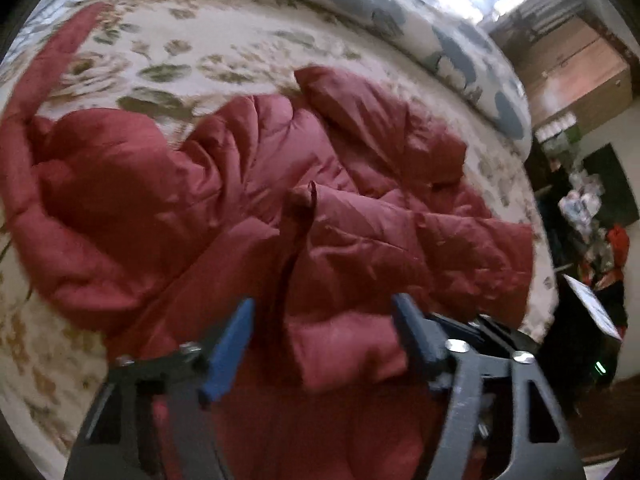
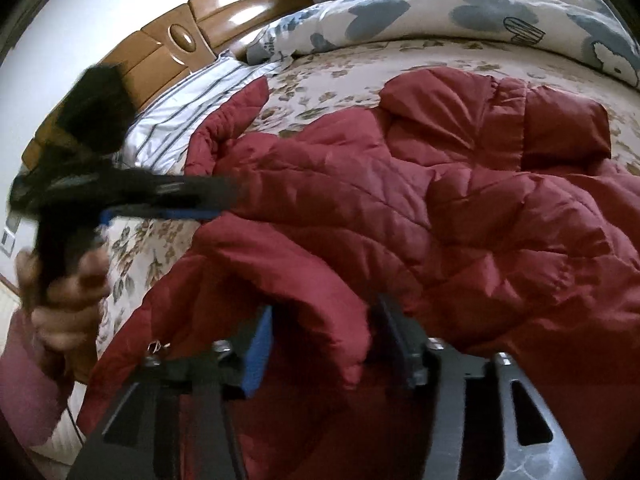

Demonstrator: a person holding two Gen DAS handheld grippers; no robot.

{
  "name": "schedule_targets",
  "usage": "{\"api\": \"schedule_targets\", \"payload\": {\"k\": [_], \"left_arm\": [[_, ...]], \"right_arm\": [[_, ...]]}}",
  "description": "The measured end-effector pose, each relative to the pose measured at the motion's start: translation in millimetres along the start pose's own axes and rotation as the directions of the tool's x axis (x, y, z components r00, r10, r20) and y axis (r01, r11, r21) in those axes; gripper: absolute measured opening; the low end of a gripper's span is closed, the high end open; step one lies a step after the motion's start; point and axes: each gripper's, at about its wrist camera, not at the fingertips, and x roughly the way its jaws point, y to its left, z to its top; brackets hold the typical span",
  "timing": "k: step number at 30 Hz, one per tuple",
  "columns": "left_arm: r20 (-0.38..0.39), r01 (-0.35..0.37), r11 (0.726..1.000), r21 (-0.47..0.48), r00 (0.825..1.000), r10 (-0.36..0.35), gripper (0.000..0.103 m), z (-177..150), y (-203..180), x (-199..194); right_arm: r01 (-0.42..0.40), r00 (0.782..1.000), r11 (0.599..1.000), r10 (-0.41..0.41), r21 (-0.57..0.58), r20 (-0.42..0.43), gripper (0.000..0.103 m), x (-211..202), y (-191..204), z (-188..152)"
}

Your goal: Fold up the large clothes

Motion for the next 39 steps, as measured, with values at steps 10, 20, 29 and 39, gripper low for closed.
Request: {"api": "schedule_targets", "payload": {"k": [10, 20, 29, 39], "left_arm": [[0.063, -0.151, 0.982, 0.111, 0.987, 0.145, 0.012, 1.9, -12.4, 18.4], [0.119, -0.283, 0.952, 0.115, 0.956, 0.270, 0.012, 1.7, -3.6, 24.2], [0.232, -0.316, 0.943, 0.099, 0.929, 0.287, 0.024, -28.2, -26.7, -37.9], [0.154, -0.271, 0.951, 0.147, 0.956, 0.249, 0.026, -30.8, -47.4, 15.3]], "right_arm": [[0.031, 0.997, 0.993, -0.039, 0.111, 0.069, 0.063, -56.0, -24.2, -33.9], [0.252, 0.938, 0.928, -0.303, 0.274, 0.166, 0.064, -104.5, -85.4, -32.3], [0.396, 0.907, 0.870, -0.420, 0.294, 0.022, 0.065, -62.1, -119.3, -33.8], [0.407, 0.899, 0.865, -0.436, 0.294, 0.036, 0.070, -59.8, -121.4, -38.6]]}}
